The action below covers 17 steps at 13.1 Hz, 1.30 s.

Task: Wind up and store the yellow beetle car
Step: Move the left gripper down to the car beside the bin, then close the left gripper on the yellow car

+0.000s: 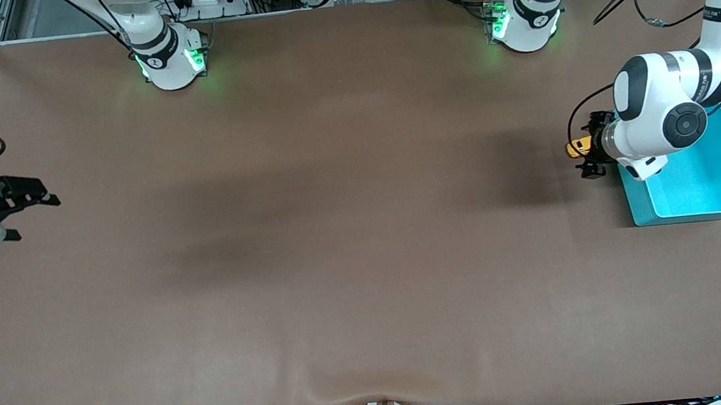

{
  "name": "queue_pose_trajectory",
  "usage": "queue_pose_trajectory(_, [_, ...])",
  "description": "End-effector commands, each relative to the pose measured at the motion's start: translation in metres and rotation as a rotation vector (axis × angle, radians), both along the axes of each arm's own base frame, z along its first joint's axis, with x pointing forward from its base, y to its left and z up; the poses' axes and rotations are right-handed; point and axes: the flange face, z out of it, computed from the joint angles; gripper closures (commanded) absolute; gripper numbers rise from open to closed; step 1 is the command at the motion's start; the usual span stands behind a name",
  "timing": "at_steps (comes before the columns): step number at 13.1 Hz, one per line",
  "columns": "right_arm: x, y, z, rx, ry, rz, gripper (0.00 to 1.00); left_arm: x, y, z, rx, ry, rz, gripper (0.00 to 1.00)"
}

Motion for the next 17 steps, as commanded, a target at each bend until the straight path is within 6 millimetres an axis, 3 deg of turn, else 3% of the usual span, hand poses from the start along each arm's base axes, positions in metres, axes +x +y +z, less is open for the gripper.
queue_pose_trajectory(1, [-0.016,0.012,0.026,-0.059,-0.011,-0.082,0.00,-0.011,0.030,-0.010,0.023,-0.050,0.064,0.00])
queue_pose_trajectory(6, [-0.027,0.009,0.056,-0.104,-0.096,-0.295,0.00,-0.024,0.046,-0.021,0.022,-0.050,0.099,0.00])
queue_pose_trajectory(10, [-0.038,0.011,0.053,-0.114,-0.139,-0.365,0.00,-0.036,0.053,-0.036,0.018,-0.083,0.116,0.00])
queue_pose_trajectory(17, [-0.059,0.015,0.068,-0.122,-0.172,-0.484,0.00,-0.055,0.057,-0.056,0.027,-0.102,0.096,0.00])
